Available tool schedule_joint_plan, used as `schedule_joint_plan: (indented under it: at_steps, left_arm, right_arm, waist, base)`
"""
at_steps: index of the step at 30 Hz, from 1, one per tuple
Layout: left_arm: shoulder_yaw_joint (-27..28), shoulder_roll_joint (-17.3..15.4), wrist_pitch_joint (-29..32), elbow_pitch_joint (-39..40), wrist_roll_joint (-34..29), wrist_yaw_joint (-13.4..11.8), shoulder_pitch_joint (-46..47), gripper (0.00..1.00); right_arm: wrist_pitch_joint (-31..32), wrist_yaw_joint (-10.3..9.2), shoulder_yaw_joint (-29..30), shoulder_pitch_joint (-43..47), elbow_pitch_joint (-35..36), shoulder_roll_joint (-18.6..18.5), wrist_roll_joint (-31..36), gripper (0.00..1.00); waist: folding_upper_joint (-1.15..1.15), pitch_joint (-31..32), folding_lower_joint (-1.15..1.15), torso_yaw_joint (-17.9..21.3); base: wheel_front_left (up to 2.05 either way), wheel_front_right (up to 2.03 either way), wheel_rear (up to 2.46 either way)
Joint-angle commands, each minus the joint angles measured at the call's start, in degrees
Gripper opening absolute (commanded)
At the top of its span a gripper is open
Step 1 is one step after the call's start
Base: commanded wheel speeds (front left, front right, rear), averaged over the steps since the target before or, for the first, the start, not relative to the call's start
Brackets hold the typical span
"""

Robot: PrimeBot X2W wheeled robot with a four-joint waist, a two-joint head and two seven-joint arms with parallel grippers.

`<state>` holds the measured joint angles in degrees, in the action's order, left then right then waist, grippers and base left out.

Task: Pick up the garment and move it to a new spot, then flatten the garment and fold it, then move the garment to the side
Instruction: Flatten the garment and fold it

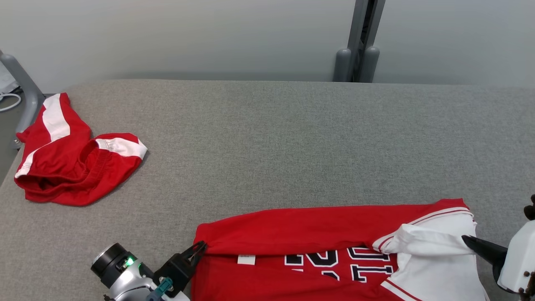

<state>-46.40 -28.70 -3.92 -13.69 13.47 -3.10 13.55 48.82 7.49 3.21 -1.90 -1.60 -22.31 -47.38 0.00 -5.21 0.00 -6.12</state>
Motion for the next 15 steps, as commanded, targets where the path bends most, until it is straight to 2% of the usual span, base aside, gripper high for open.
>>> schedule_joint_plan:
  at_steps: [1,7,15]
  left_arm:
    - [0.4,0.1,-0.5,-0.3,0.2,-0.8,0.1,0.00]
    - [0.6,0.4,-1.5,-1.5,0.0,-1.7,1.0,0.00]
    - [-0.2,0.3,-1.2,-2.4,0.6,-1.2,0.7,0.00]
  right_arm:
    - [0.3,0.01,0.9,0.3,0.8,0.5,0.7,0.00]
    - [2.8,0.01,3.8,0.4,3.1,2.2,2.1,0.00]
    - [7.3,0.01,5.4,2.0,4.4,3.8,3.7,0.00]
  waist:
    - [0.00,-0.1,0.00,0.0]
    - [0.00,-0.2,0.00,0.0]
    - [0.00,-0.2,0.00,0.1]
  base:
    - [0.00,0.00,0.00]
    - [0.00,0.00,0.00]
    - [0.00,0.00,0.00]
